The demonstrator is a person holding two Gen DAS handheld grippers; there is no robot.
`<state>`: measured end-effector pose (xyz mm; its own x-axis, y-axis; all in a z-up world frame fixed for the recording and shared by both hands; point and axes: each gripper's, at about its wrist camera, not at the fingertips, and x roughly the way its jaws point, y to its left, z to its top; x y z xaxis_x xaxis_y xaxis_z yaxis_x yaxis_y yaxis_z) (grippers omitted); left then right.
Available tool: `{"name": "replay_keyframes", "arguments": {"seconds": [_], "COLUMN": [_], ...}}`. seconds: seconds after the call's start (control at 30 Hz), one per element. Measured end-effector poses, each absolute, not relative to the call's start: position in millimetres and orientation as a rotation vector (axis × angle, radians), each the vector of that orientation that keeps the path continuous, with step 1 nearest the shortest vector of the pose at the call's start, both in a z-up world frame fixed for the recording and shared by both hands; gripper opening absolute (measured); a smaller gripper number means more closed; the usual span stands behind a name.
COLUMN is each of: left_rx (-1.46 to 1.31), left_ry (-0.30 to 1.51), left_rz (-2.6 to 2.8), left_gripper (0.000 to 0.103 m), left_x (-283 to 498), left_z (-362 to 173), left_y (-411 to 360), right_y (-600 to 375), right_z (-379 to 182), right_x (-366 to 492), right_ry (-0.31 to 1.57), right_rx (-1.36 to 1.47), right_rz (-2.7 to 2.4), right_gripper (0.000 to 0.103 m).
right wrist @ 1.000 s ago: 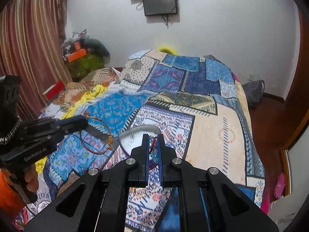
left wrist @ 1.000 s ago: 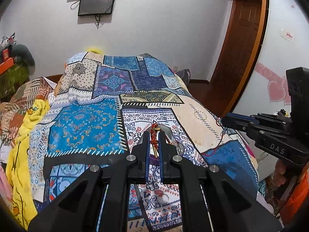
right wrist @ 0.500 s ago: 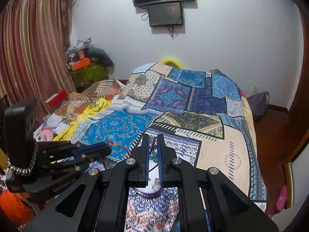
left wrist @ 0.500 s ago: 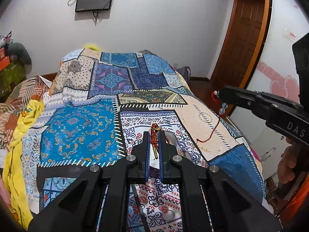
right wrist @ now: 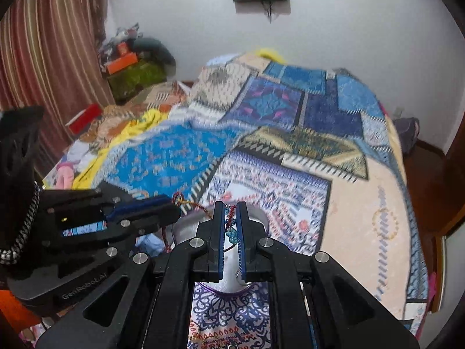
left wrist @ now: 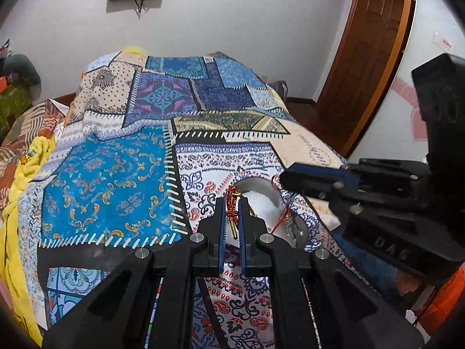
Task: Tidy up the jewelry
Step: 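Lift the red bracelet with the right tool and drop it into the tin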
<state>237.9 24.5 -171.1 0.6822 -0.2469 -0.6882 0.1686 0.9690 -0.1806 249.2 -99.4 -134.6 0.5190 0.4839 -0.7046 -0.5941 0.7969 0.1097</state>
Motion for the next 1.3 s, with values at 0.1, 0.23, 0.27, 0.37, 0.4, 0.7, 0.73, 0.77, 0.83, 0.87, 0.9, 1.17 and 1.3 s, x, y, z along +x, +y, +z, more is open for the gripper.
{"name": "replay_keyframes", "arguments": {"seconds": [0.1,0.23,0.27,0.37,0.4,0.7,0.73,0.77,0.83,0.87,0.9,1.17,1.3], "left_rx": [-0.119,-0.128,-0.131,-0.134,-0.134,-0.115,-0.11,-0.105,-0.102,-0.102,-0.102,-0.095,-0.088], "left_ry": [0.807,0.822,0.824,0.832,0.833,0.84,0.839,0.839,0.836,0.833,0.83,0.807,0.791], "left_rz": [-0.237,-0.234,-0.235,-0.237,-0.236,-0.243,-0.242,-0.241,-0.237,-0.235,-0.231,-0.208,-0.193], "left_gripper": [0.006,0.006,0.006,0.006,0.006,0.007,0.007,0.007,0.01,0.011,0.013,0.015,0.022], "left_x": [240,241,241,242,242,240,239,238,236,235,234,221,212], "left_z": [-178,-184,-185,-185,-184,-181,-179,-178,-176,-174,-173,-159,-152], "left_y": [26,26,26,25,25,23,22,22,22,22,23,27,29], "right_y": [-101,-102,-101,-101,-101,-99,-99,-100,-101,-102,-102,-106,-108], "right_z": [-145,-155,-156,-161,-162,-162,-162,-162,-161,-161,-160,-147,-139], "right_x": [253,251,251,249,249,246,247,248,249,249,248,240,235], "right_ry": [0.842,0.887,0.894,0.914,0.917,0.922,0.926,0.929,0.932,0.933,0.931,0.899,0.879], "right_rx": [-0.139,-0.129,-0.129,-0.138,-0.144,-0.183,-0.182,-0.18,-0.177,-0.177,-0.177,-0.191,-0.194], "right_rz": [0.666,0.678,0.678,0.674,0.671,0.666,0.665,0.663,0.659,0.657,0.655,0.64,0.636], "right_gripper": [0.007,0.007,0.007,0.007,0.007,0.007,0.007,0.007,0.007,0.007,0.007,0.009,0.01]}}
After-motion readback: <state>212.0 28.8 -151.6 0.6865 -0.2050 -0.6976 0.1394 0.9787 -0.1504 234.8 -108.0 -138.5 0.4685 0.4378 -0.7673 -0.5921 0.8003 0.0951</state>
